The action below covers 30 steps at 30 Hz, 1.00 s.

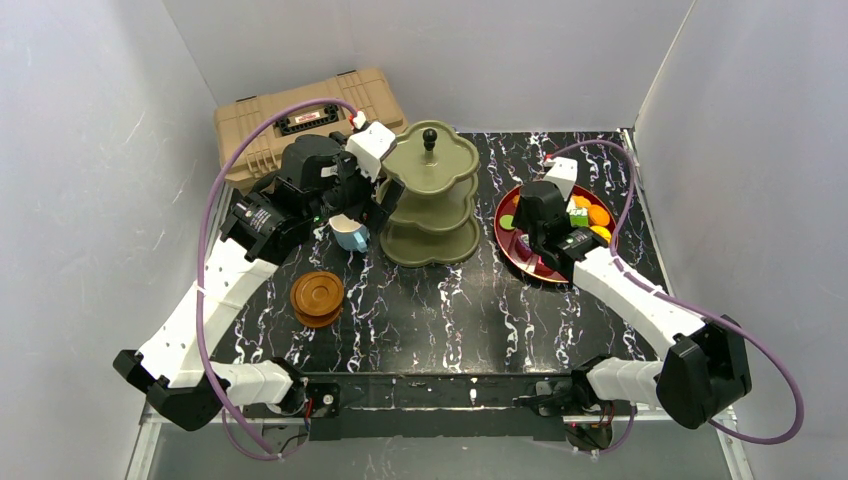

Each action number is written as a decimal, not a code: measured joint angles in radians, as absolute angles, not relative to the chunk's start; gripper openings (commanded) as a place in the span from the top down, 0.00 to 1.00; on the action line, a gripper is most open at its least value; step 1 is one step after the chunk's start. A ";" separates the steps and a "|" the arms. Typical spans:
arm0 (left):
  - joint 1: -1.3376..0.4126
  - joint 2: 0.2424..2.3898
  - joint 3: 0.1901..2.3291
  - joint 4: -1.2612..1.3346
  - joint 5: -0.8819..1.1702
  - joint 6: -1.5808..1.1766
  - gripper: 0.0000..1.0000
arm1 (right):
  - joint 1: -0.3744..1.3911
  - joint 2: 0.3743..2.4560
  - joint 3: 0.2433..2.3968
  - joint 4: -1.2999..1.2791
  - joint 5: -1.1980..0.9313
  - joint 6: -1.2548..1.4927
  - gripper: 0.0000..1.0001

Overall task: Serve the afternoon tea
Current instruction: Pick up the desert from the tray.

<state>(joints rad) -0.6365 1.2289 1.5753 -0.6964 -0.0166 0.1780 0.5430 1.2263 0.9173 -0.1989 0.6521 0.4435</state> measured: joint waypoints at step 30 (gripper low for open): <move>-0.628 1.229 1.575 -0.681 -0.015 0.170 0.02 | 0.530 1.142 0.942 -0.264 0.572 0.302 0.99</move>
